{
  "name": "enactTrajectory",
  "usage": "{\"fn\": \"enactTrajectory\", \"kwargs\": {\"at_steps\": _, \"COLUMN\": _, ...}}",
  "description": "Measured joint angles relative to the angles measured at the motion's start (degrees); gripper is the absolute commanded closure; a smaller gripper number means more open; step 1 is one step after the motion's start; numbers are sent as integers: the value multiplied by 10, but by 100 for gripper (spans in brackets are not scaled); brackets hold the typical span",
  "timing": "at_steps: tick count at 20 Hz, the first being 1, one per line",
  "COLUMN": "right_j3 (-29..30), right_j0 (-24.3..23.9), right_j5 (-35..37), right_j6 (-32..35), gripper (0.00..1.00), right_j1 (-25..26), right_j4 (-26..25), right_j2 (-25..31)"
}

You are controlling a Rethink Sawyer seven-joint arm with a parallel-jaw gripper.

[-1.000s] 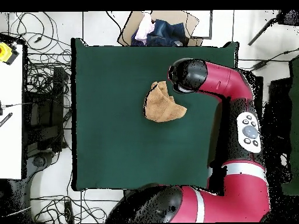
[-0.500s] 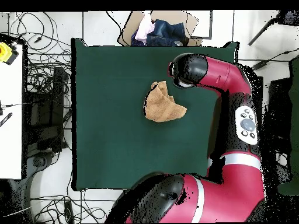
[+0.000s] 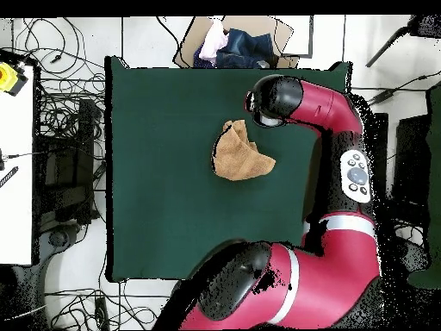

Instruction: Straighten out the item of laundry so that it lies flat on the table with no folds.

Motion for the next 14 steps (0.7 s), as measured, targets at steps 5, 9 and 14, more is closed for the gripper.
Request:
{"fn": "enactTrajectory", "kwargs": {"at_steps": 5, "right_j3": 47, "right_j0": -3, "right_j5": -2, "right_j6": 0, "gripper": 0, "right_j1": -31, "right_j4": -2, "right_j2": 0}}
{"fn": "enactTrajectory", "kwargs": {"at_steps": 9, "right_j3": 104, "right_j0": -4, "right_j5": -12, "right_j6": 0, "gripper": 0, "right_j1": -74, "right_j4": -2, "right_j2": -1}}
{"fn": "enactTrajectory", "kwargs": {"at_steps": 14, "right_j3": 168, "right_j0": -5, "right_j5": -28, "right_j6": 0, "gripper": 0, "right_j1": -133, "right_j4": -4, "right_j2": -2}}
